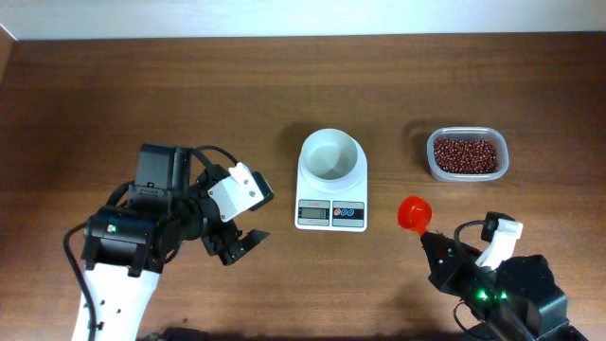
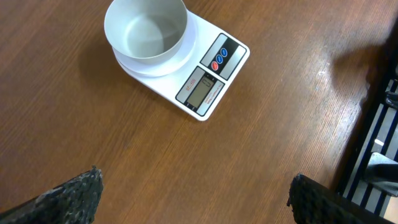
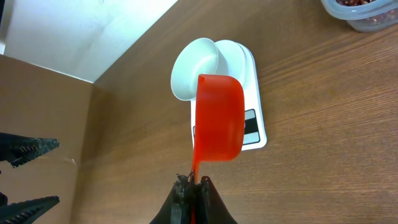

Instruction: Scoop and weigh 50g on scale

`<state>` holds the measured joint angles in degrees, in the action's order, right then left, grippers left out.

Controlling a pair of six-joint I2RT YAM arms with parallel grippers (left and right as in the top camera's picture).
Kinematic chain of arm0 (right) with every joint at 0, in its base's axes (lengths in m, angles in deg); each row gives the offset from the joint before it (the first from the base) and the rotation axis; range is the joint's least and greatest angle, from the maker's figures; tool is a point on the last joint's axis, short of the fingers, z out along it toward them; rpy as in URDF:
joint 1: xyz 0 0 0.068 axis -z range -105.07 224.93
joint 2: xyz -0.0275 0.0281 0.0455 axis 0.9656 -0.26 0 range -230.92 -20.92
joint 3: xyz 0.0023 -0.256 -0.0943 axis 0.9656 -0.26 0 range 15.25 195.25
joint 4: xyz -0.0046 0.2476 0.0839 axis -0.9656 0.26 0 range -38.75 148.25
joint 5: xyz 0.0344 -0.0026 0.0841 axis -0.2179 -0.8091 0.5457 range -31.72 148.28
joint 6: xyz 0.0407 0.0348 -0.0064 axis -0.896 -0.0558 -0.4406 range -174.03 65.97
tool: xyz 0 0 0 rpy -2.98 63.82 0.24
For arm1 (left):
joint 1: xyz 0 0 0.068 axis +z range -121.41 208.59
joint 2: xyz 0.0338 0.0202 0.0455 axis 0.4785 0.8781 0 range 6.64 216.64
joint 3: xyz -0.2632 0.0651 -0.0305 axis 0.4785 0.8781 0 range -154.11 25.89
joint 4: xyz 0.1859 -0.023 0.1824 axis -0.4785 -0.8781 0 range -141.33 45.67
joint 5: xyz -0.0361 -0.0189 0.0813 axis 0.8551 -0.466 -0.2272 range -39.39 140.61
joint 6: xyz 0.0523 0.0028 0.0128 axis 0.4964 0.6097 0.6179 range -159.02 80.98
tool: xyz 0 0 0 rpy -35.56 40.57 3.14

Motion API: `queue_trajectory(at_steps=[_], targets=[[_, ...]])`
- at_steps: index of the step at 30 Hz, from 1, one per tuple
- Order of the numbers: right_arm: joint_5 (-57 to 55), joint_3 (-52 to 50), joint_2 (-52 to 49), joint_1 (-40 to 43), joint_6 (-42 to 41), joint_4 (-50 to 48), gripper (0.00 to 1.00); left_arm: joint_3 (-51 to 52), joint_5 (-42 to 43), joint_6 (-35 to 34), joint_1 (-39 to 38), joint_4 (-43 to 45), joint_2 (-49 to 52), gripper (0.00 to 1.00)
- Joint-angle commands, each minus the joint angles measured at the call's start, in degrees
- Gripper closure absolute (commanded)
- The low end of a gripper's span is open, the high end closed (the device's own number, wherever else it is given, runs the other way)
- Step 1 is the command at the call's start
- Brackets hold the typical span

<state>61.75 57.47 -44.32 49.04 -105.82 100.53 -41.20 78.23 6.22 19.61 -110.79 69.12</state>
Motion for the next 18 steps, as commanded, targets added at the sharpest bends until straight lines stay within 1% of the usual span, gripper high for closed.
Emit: queue_trajectory(at_steps=[1,5,7,13,15,18], targets=[[-1.16,0.83,0.17,0.42,0.96,-0.24,0.96,-0.87,0.0,0.57,0.24,0.35,0.2,0.01],[-1.7,0.83,0.17,0.42,0.96,-0.26,0.96,-0.87,0.0,0.57,0.26,0.35,0.2,0.01],[-2.27,0.83,0.17,0.42,0.96,-0.24,0.96,-0.87,-1.51,0.74,0.26,1.11,0.2,0.01],[-4.17,0.83,0.17,0.42,1.51,-0.33,0.96,-0.55,-0.39,0.17,0.44,0.98,0.57,0.01],[-4.15,0.83,0.17,0.42,3.26,-0.7,0.96,-0.55,-0.42,-2.21,2.34,0.98,0.57,0.01],[-4.17,0.83,0.17,0.42,3.56,-0.7,0.96,-0.55,0.96,-2.49,6.21,0.61,0.57,0.01]])
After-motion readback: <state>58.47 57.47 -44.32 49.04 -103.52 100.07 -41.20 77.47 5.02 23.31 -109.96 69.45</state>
